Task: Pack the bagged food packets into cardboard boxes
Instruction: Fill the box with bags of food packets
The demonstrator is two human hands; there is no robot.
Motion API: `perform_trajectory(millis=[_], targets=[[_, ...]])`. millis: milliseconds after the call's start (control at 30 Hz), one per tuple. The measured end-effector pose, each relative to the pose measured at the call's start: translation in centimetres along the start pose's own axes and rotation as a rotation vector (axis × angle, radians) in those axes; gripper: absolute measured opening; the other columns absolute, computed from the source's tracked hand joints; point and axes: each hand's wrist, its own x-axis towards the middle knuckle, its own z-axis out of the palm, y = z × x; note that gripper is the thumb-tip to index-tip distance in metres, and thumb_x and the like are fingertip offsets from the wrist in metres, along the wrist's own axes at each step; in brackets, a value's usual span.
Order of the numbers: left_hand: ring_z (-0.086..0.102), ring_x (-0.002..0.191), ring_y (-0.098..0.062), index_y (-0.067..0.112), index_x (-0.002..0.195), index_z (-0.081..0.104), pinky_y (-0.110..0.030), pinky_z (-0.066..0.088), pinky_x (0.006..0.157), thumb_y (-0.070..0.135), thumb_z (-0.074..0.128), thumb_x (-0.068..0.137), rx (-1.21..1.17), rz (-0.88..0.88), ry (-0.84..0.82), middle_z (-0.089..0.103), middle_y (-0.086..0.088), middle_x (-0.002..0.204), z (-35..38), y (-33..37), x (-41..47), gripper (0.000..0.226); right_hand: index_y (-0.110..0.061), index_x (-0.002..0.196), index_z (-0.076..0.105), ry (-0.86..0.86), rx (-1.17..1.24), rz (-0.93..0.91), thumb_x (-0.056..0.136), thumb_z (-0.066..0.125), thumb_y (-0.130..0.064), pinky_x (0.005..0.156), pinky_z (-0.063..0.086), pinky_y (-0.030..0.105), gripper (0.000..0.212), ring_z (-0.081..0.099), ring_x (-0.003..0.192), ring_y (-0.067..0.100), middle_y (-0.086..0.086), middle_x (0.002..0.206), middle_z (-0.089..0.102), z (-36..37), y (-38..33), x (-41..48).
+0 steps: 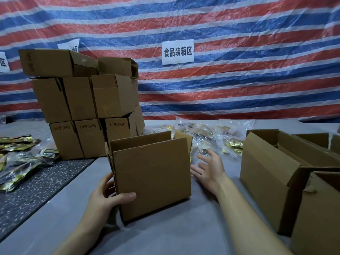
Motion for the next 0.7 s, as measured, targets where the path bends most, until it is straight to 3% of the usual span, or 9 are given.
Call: perform_trajectory(millis=[100, 233, 300, 333, 467, 567, 700], targets=[[0.072, 0.105, -0.026, 0.026, 0.127, 0.064, -0.051, 0.055, 0.094, 0.034, 0.095, 0.032, 0.033, -0.001, -0.014, 0.076, -0.005, 0.115, 0.20, 0.02, -0.10, 0.100, 0.000, 0.151, 0.038, -0.099, 0.106, 0.073, 0.103, 0.036, -0.054, 0.085, 0.051, 0.043, 0.072, 0.046, 0.138, 0.038, 0.016, 0.166, 0.015, -0.24, -0.10, 0.20], [0.073, 0.102, -0.021, 0.029, 0.127, 0.062, -0.047, 0.056, 0.091, 0.037, 0.095, 0.029, 0.061, -0.013, -0.023, 0.076, 0.000, 0.113, 0.38, 0.19, -0.08, 0.103, 0.014, 0.140, 0.044, -0.197, 0.065, 0.148, 0.106, 0.032, -0.051, 0.091, 0.052, 0.043, 0.075, 0.059, 0.120, 0.035, 0.026, 0.150, 0.046, -0.13, 0.56, 0.43], [0.074, 0.097, -0.017, 0.030, 0.125, 0.063, -0.040, 0.057, 0.084, 0.039, 0.095, 0.028, 0.070, -0.022, -0.029, 0.076, 0.003, 0.112, 0.45, 0.27, -0.09, 0.102, 0.016, 0.141, 0.042, -0.167, 0.079, 0.158, 0.108, 0.033, -0.042, 0.106, 0.046, 0.045, 0.067, 0.056, 0.127, 0.035, 0.028, 0.147, 0.048, -0.24, 0.64, 0.63], [0.074, 0.096, -0.016, 0.031, 0.123, 0.064, -0.038, 0.056, 0.082, 0.039, 0.095, 0.027, 0.069, -0.026, -0.031, 0.076, 0.003, 0.112, 0.46, 0.34, -0.07, 0.101, 0.015, 0.141, 0.041, -0.140, 0.083, 0.148, 0.109, 0.033, -0.037, 0.107, 0.045, 0.044, 0.061, 0.055, 0.128, 0.035, 0.027, 0.147, 0.047, -0.22, 0.58, 0.72], [0.074, 0.096, -0.017, 0.031, 0.123, 0.064, -0.036, 0.056, 0.079, 0.036, 0.095, 0.026, 0.060, -0.039, -0.033, 0.077, 0.003, 0.110, 0.39, 0.41, -0.03, 0.102, 0.006, 0.121, 0.063, 0.026, -0.006, 0.008, 0.107, 0.038, -0.019, 0.073, 0.048, 0.030, 0.038, 0.058, 0.092, 0.021, 0.017, 0.133, 0.063, 0.10, 0.16, 0.83], [0.073, 0.098, -0.019, 0.030, 0.125, 0.063, -0.037, 0.056, 0.080, 0.037, 0.094, 0.027, 0.056, -0.041, -0.030, 0.076, 0.002, 0.111, 0.42, 0.44, -0.06, 0.103, -0.004, 0.101, 0.072, 0.133, -0.034, -0.128, 0.099, 0.049, -0.008, 0.071, 0.042, 0.030, 0.024, 0.056, 0.089, 0.017, 0.006, 0.099, 0.071, 0.21, -0.09, 0.88], [0.074, 0.096, -0.016, 0.031, 0.123, 0.063, -0.036, 0.055, 0.080, 0.030, 0.097, 0.034, 0.067, -0.038, -0.040, 0.076, 0.002, 0.110, 0.53, 0.53, -0.22, 0.096, -0.010, 0.072, 0.063, 0.325, 0.089, -0.189, 0.087, 0.057, -0.001, 0.052, 0.043, 0.028, 0.018, 0.054, 0.053, 0.017, 0.004, 0.065, 0.061, -0.20, -0.29, 0.95]])
